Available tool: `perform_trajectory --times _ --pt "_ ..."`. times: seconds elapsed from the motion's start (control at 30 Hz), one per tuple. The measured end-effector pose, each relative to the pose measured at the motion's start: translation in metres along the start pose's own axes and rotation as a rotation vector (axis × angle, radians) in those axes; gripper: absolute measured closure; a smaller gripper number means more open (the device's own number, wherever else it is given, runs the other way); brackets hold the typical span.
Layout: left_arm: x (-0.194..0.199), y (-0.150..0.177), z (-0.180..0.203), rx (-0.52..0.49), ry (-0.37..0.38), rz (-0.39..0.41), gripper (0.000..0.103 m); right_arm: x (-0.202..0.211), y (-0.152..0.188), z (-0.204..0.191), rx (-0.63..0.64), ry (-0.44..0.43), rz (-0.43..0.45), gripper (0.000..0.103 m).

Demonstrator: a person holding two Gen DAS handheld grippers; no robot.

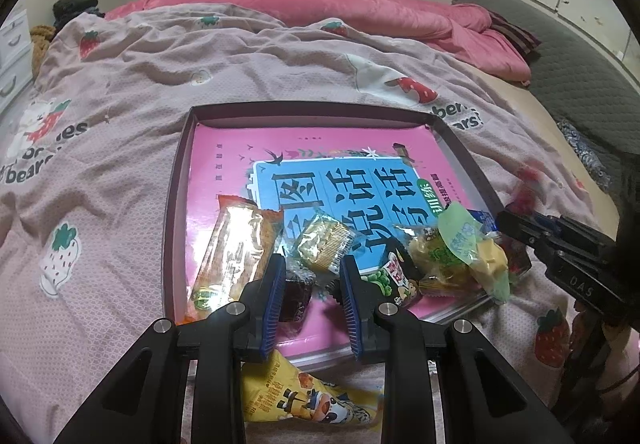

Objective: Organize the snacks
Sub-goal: 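Open left tool releasing the chocolate while right tool lowers and releases the red packet in tray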

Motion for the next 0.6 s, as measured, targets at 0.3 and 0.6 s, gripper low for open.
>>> perform_trajectory --times 0.3,0.6 --pt "0.0 0.001 0.0 0.001 0.005 -0.004 0.074 0.003 0.001 0.009 -0.038 0.016 0.004 0.069" --pt "0.0 0.002 0.001 0.001 0.009 -0.004 0.074 0.017 -0.004 0.012 -0.041 0.008 0.071 0.083"
Point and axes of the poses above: each gripper's, at about its wrist camera, not at the fingertips, and x roughly against the way its jaws point, z to its right, y to its underside, the point moved 2 cm from there along -x, roughly the way its jaws point, and after that the axes turned 10 degrees about x, right-handed, at the moved point
